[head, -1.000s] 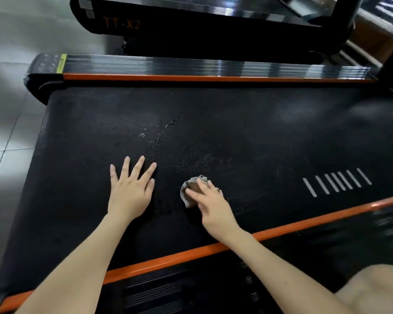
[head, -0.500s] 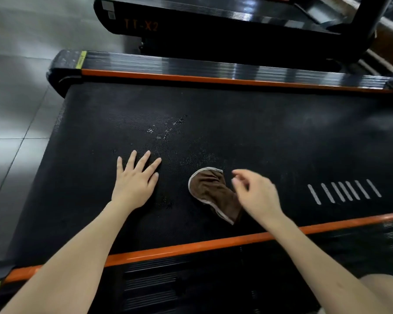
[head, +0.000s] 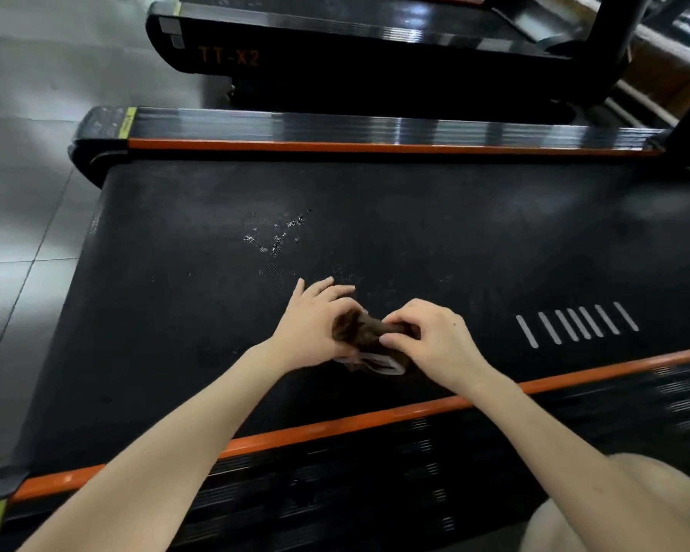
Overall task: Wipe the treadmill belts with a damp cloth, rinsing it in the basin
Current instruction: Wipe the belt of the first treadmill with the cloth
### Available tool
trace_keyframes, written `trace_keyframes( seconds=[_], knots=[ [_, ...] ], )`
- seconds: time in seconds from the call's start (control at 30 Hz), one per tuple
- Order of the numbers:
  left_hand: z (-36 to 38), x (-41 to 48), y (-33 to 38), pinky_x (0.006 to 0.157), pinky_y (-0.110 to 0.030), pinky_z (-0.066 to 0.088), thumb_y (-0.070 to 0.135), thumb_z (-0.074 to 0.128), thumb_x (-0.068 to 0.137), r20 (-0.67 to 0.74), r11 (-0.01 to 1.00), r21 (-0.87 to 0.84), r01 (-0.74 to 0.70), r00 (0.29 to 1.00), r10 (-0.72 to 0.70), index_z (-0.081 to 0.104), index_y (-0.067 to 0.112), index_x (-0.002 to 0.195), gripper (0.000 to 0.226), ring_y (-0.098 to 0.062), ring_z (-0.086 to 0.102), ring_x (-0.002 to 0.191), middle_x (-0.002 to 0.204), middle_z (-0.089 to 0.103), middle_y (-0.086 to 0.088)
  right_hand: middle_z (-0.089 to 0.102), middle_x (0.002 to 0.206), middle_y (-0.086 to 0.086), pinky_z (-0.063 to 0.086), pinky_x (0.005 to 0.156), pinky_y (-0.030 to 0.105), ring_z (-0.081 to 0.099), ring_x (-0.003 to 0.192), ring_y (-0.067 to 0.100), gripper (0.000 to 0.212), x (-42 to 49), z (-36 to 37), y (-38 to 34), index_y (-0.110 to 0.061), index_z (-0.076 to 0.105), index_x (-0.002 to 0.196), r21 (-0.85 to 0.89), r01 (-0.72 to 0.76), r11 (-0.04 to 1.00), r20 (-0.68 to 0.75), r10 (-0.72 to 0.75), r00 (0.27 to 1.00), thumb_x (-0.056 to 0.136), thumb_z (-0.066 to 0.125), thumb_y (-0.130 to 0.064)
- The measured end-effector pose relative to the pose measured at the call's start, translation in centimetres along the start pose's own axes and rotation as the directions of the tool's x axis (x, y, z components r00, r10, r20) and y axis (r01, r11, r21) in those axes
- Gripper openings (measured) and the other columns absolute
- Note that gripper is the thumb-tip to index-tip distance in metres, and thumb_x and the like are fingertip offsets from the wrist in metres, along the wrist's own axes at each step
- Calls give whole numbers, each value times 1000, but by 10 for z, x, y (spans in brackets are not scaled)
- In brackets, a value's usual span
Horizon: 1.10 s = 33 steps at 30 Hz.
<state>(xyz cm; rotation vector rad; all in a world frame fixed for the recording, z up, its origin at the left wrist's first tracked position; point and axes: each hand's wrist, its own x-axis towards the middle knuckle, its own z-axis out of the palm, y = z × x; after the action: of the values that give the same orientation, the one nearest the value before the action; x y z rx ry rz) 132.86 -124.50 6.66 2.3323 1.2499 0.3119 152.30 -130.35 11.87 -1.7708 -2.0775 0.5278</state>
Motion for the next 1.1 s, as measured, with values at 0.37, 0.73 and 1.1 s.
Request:
trace_keyframes(
  seconds=[0.37,0.73,1.1],
  knots=[
    [-88,10,5,70,-27,38,12,74,74,-271,999,-7,-37,962,33,60,19,91,22,-15,53,81,81,58,12,63,92,-5,48,83,21,59,90,8,24,67,-49,-10,-16,70,88,173,205,963,-75,-195,978,74,69,2],
    [-40,-49,-50,82,-36,47,53,33,74,-25,979,200,28,999,-23,72,29,91,48,-22,60,91,95,65,6,71,99,-1,36,100,57,66,95,20,25,-11,33,16,-24,73,92,-180,191,965,-139,-217,966,83,52,-35],
    [-28,-27,-103,108,-59,24,30,63,89,-246,912,285,296,942,-229,61,23,127,39,-39,38,134,141,48,-15,31,153,-3,17,109,64,23,143,24,44,55,107,40,-40,47,134,-222,745,630,439,-617,653,92,38,-51]
  ],
)
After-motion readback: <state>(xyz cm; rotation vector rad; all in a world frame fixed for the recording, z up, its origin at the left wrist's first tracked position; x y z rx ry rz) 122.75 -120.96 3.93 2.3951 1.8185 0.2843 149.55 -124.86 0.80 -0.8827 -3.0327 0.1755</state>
